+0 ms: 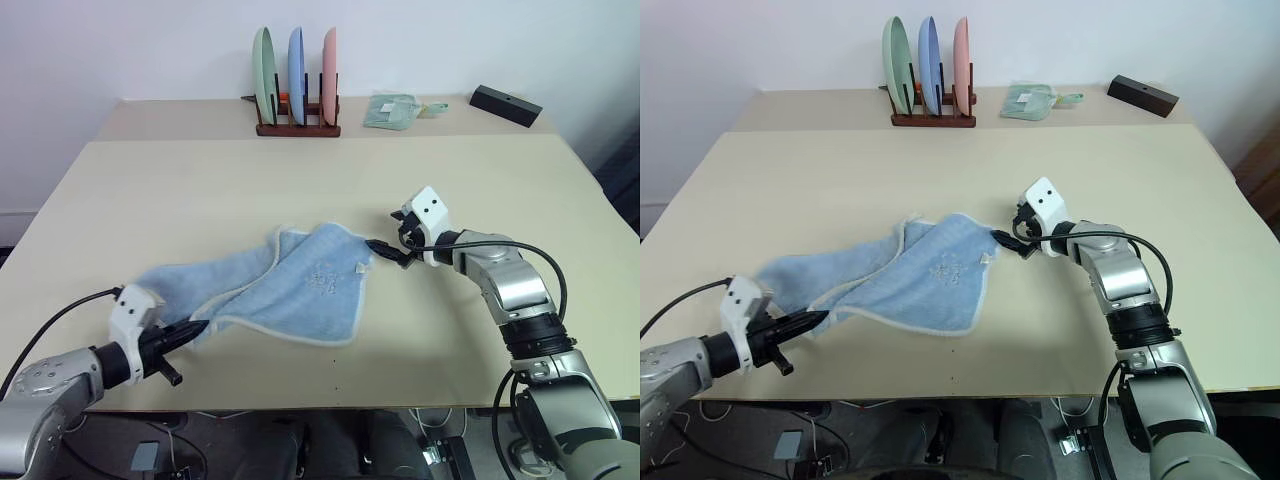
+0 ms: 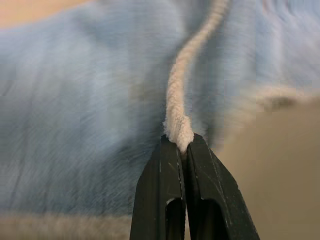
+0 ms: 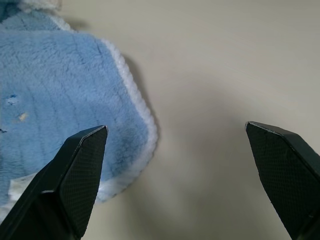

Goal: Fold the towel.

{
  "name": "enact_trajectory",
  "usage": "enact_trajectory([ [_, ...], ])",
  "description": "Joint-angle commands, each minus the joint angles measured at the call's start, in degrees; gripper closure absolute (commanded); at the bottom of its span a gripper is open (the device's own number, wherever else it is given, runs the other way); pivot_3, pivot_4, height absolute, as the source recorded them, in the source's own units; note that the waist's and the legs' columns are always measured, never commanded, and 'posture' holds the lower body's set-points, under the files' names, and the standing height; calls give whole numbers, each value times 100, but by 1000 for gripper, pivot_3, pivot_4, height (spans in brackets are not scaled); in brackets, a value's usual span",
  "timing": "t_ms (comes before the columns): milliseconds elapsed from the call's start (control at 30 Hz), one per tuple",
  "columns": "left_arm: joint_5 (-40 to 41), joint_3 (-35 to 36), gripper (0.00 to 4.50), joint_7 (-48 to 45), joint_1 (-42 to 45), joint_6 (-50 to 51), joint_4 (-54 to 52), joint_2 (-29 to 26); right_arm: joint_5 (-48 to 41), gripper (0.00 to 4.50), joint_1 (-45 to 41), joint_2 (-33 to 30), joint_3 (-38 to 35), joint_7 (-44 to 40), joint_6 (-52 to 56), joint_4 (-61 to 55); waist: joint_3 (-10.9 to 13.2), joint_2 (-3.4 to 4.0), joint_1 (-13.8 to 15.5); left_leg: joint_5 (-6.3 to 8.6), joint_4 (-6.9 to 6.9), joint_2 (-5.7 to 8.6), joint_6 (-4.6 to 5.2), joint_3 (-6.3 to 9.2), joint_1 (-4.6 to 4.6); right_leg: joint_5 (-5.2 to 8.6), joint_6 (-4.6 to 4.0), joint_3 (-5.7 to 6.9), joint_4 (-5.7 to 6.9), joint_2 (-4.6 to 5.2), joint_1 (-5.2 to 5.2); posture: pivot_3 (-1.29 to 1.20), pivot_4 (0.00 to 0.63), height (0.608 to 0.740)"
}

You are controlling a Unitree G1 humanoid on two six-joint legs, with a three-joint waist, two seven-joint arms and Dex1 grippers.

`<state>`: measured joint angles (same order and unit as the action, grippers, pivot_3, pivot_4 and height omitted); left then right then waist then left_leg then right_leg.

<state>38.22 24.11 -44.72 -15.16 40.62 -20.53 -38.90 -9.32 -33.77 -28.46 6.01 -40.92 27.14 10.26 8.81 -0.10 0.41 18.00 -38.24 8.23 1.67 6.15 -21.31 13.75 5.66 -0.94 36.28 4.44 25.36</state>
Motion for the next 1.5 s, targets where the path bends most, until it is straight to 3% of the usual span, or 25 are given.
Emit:
enact_trajectory([
  [33,602,410,3879,-54,32,329,46,28,-65,0,-7,103,-127,67,-92,-294,0,0,-2,0,-1,0,0,0,0,0,0,0,0,0,0,0,150,740],
  [100,632,413,3134,2,25,420,73,14,-71,0,11,177,-135,116,-108,-338,0,0,2,0,-1,0,0,0,0,0,0,0,0,1,-1,0,150,740],
  [267,584,446,615,131,84,486,249,-73,-96,0,122,370,-183,297,-96,-534,0,0,-1,0,0,0,0,0,1,0,0,0,0,0,-1,0,150,740],
  [567,639,331,615,207,248,660,268,-149,-123,0,209,427,-192,390,-91,-662,-1,0,-3,0,0,1,0,0,1,0,0,0,1,0,-1,0,150,740],
  [700,723,367,1898,313,288,655,205,-34,-115,0,170,437,-159,351,-130,-631,-1,1,-14,0,0,0,0,0,1,0,0,0,1,0,0,0,150,740],
  [833,747,315,4084,308,231,626,38,-22,-104,0,153,428,-155,334,-119,-634,-1,0,-14,0,0,0,-1,0,1,0,0,0,1,0,0,0,150,740],
  [867,737,280,4430,294,189,601,-46,-17,-103,0,150,414,-151,315,-123,-651,-1,1,-15,0,0,0,-1,0,1,0,0,0,1,0,0,0,150,740],
  [1000,101,-66,4430,454,266,80,-381,-121,-48,0,64,247,-133,174,-176,-742,-1,1,4,0,0,1,-1,0,1,0,0,0,0,0,-1,0,150,740],
  [1167,-59,-105,4430,376,409,-210,-396,-142,-61,0,-15,-104,-17,-219,70,-876,-1,0,13,0,0,1,-1,0,1,0,0,0,-2,1,-2,0,150,740],
  [1267,-220,-217,4430,238,304,-372,-373,-190,-212,0,-345,129,-148,-27,659,-359,-1,0,-55,0,2,0,-1,0,1,0,0,-1,-1,0,0,0,150,740],
  [1500,-374,-315,4430,158,214,-499,-325,-185,123,0,-703,298,164,-49,613,657,-1,1,-98,-1,2,-1,-2,1,-1,0,0,1,-1,0,0,0,150,740],
])
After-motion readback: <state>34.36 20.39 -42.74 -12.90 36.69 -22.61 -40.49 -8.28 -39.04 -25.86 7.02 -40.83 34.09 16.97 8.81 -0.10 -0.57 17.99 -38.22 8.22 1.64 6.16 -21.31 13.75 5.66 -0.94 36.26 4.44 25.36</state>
